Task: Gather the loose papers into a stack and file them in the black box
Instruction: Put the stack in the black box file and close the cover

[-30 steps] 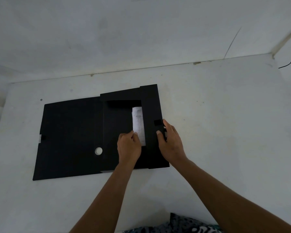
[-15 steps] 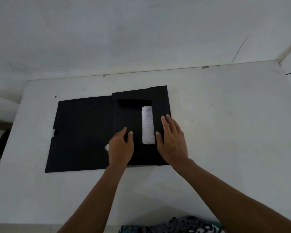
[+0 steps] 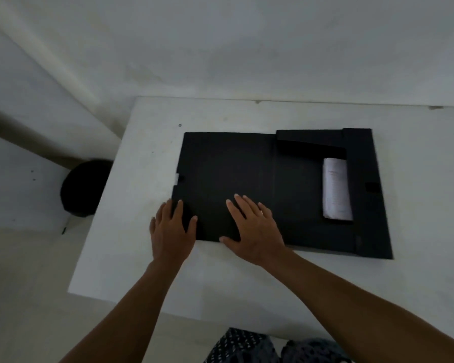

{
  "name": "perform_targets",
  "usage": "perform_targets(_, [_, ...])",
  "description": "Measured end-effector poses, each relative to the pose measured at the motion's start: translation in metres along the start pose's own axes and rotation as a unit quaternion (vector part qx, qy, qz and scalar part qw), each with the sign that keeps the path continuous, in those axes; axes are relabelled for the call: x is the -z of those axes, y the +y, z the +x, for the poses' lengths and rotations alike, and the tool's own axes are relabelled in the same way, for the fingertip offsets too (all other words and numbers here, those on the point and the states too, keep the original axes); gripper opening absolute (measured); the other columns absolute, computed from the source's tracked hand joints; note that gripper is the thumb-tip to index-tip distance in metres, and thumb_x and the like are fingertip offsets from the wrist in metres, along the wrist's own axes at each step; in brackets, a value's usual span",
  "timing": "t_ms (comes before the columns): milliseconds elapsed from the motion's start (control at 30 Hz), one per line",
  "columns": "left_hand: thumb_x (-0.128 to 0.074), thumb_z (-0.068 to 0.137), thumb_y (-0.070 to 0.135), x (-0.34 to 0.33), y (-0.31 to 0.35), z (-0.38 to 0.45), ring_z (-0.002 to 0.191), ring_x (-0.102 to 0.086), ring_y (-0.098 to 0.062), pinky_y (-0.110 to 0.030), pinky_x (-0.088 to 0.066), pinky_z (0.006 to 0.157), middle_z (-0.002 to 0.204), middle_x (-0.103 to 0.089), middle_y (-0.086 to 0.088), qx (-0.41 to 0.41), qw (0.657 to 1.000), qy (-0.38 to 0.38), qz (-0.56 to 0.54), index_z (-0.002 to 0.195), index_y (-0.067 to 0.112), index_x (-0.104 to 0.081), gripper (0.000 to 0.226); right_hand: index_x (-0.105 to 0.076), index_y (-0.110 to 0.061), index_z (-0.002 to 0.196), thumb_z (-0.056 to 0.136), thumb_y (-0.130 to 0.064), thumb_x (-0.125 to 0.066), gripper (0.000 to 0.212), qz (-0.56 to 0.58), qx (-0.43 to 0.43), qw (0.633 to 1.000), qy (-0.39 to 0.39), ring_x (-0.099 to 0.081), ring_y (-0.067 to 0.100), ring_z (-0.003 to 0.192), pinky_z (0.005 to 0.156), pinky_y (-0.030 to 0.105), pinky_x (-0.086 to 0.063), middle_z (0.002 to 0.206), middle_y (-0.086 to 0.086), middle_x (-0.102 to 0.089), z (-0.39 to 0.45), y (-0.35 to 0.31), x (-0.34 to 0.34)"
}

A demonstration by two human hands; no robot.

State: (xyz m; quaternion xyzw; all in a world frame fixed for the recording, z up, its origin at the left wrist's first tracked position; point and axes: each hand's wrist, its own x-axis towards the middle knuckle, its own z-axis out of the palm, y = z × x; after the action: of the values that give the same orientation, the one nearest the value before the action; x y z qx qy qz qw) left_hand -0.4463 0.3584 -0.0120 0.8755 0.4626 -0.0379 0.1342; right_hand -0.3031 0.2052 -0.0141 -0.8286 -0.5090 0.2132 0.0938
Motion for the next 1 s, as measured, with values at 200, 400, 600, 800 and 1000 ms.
perform_targets(200, [-0.059, 0.096, 0.040, -0.002, -0.015, 0.008, 0.137, -0.039, -0.030, -0.047, -0.039, 0.108, 0.150, -0.043, -0.009, 0.029, 0.996, -0.016, -0.080, 0.150, 0.017, -0.038, 0.063, -0.010, -0.022, 0.159, 0.094, -0.067, -0.043, 0.086, -0.036, -0.024, 0.998, -0.044, 0.007, 0.025, 0.154, 0.124, 0.049, -0.002, 0.168, 0.005, 0.004, 0.008, -0.015, -0.013])
perform_targets(400, [-0.070, 0.089, 0.034, 0.011, -0.009, 0.045, 0.121, -0.057, -0.028, -0.053, -0.040, 0.109, 0.129, -0.061, -0.003, 0.221, 0.935, -0.051, -0.273, 0.143, 0.024, -0.047, 0.059, -0.013, -0.026, 0.159, 0.095, -0.062, -0.046, 0.080, -0.015, -0.020, 0.998, -0.053, 0.009, 0.022, 0.154, 0.124, 0.049, 0.001, 0.168, 0.003, 0.005, 0.008, -0.013, -0.013])
perform_targets(600, [-0.065, 0.093, 0.020, 0.025, -0.001, 0.059, 0.122, -0.053, -0.031, -0.037, -0.046, 0.095, 0.132, -0.058, -0.010, 0.258, 0.911, -0.084, -0.311, 0.136, 0.014, -0.056, 0.044, -0.021, -0.029, 0.158, 0.095, -0.051, -0.055, 0.075, 0.070, -0.023, 0.996, -0.049, 0.001, 0.019, 0.154, 0.123, 0.041, 0.000, 0.168, -0.002, -0.003, 0.004, -0.006, -0.003])
perform_targets(800, [-0.062, 0.093, 0.026, 0.024, 0.023, 0.055, 0.124, -0.044, -0.038, -0.046, -0.043, 0.098, 0.132, -0.047, -0.019, 0.259, 0.945, -0.087, -0.178, 0.124, 0.005, -0.056, 0.038, -0.018, -0.026, 0.158, 0.098, -0.048, -0.051, 0.073, 0.003, -0.001, 0.999, -0.053, 0.006, 0.020, 0.154, 0.125, 0.050, -0.002, 0.168, 0.001, -0.001, -0.005, 0.004, -0.007])
perform_targets(1000, [-0.064, 0.080, 0.026, 0.020, 0.015, 0.066, 0.093, -0.061, -0.033, -0.042, -0.055, 0.085, 0.108, -0.064, -0.016, 0.320, 0.898, -0.072, -0.294, 0.099, 0.002, -0.062, 0.031, -0.016, -0.023, 0.159, 0.099, -0.050, -0.049, 0.073, 0.016, 0.014, 0.999, -0.039, 0.004, 0.018, 0.155, 0.124, 0.056, -0.005, 0.168, 0.000, -0.002, -0.009, 0.008, -0.010])
